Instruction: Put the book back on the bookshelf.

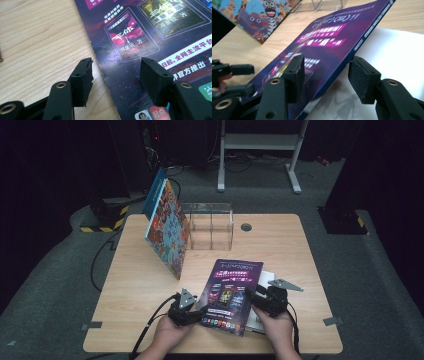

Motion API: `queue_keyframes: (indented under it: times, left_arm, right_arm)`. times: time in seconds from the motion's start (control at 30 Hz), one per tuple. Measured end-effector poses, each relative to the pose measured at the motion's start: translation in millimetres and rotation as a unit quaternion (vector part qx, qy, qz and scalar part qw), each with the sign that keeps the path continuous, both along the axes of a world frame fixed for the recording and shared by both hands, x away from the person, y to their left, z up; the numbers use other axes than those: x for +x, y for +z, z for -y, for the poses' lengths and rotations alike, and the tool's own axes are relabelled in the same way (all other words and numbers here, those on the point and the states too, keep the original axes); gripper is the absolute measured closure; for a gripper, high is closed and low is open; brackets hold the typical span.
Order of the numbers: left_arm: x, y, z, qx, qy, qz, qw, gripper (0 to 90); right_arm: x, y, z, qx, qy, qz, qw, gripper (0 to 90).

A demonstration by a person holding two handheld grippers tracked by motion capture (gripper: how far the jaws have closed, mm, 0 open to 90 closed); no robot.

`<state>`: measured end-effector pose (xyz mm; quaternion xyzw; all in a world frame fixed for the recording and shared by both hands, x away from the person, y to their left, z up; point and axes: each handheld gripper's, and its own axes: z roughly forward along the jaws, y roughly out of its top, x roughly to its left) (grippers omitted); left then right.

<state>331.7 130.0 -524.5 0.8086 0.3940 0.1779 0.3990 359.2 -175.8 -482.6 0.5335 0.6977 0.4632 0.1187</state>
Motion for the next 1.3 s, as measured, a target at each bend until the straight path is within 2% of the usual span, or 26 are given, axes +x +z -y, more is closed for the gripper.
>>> queue_keyframes:
  times: [0.17, 0.2, 0.27, 0.33, 0.4, 0.47, 0.63, 0.77, 0.9, 1.3]
  left_arm:
    - [0.0, -0.1, -1.1, -0.004, 0.003, -0.004, 1.0, 43.5]
    - [0.2, -0.2, -1.4, -0.005, 0.003, -0.004, 1.0, 43.5]
    - [0.1, -0.2, -1.8, -0.006, 0.005, -0.005, 1.0, 43.5]
    - [-0.1, -0.4, -2.0, -0.008, 0.006, -0.005, 0.9999, 43.5]
    - [-0.2, -0.5, -2.1, -0.01, 0.007, -0.006, 0.9999, 43.5]
    - [-0.1, -0.4, -2.1, -0.008, 0.006, -0.006, 0.9999, 43.5]
    - [-0.4, -0.4, -1.9, -0.006, 0.008, -0.004, 0.9999, 43.2]
    - [-1.4, -0.5, -2.2, -0.007, 0.012, -0.002, 0.9999, 43.1]
    - [-0.1, -0.5, -3.8, -0.012, 0.015, -0.008, 0.9998, 41.8]
    - [0.2, -0.2, -4.0, -0.006, 0.017, -0.006, 0.9998, 41.2]
  right_arm:
    - [9.4, 0.5, 4.2, 0.012, -0.007, -0.011, 0.9998, 54.3]
    - [10.2, 1.1, 4.8, 0.009, -0.005, -0.01, 0.9999, 56.7]
    - [9.3, 2.6, 6.3, 0.018, -0.006, -0.011, 0.9998, 59.4]
    - [8.1, 2.6, 7.5, 0.022, -0.005, -0.011, 0.9997, 60.0]
    - [8.8, 1.7, 7.8, 0.013, 0.0, -0.01, 0.9999, 59.6]
    - [9.5, 1.0, 8.2, 0.018, -0.002, -0.012, 0.9998, 59.0]
    - [12.3, -2.2, 2.5, 0.014, 0.001, -0.014, 0.9998, 57.5]
    - [8.2, -1.2, 0.0, 0.013, -0.001, 0.0, 0.9999, 63.8]
    - [5.2, 0.2, -1.6, -0.002, 0.003, 0.011, 0.9999, 65.8]
    - [-10.3, 5.4, 0.9, 0.001, 0.004, 0.006, 1.0, 65.6]
